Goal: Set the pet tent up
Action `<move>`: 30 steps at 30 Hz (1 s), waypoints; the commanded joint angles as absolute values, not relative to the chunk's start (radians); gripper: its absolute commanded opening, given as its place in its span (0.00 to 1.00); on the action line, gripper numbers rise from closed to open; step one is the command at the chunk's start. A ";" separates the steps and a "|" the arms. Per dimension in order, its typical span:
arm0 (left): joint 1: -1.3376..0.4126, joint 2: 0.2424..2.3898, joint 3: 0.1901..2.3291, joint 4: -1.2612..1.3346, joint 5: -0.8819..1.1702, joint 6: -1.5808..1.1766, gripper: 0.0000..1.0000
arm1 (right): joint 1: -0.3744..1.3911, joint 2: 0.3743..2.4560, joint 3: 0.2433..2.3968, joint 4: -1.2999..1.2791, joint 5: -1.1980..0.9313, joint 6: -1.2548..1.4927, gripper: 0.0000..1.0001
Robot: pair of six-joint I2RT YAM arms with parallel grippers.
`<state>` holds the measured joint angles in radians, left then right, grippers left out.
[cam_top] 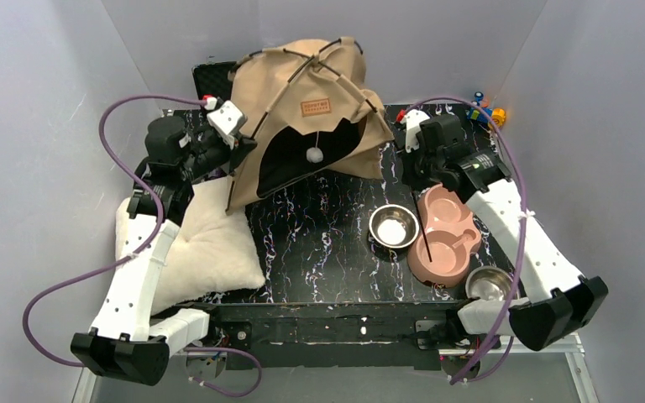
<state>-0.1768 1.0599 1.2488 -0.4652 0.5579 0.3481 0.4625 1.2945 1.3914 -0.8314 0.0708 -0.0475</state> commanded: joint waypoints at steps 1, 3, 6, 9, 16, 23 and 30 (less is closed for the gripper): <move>-0.176 1.130 1.397 -0.470 0.699 0.327 0.00 | 0.497 1.234 1.537 -0.937 0.056 0.083 0.01; -0.177 1.169 1.433 -0.476 0.741 0.298 0.00 | 0.520 1.226 1.570 -0.980 0.107 0.106 0.01; -0.178 1.209 1.469 -0.466 0.794 0.258 0.00 | 0.540 1.207 1.611 -1.025 0.220 0.149 0.01; -0.179 1.237 1.491 -0.429 0.835 0.209 0.00 | 0.543 1.175 1.624 -1.037 0.317 0.184 0.01; -0.200 1.366 1.557 -0.389 0.905 0.104 0.00 | 0.547 1.138 1.650 -1.143 0.397 0.398 0.01; -0.243 1.477 1.599 -0.331 0.852 0.022 0.88 | 0.604 1.054 1.398 -0.981 0.435 0.602 0.01; -0.329 1.222 1.364 -0.173 0.531 -0.051 0.98 | 0.761 1.080 1.189 -0.664 0.436 0.749 0.01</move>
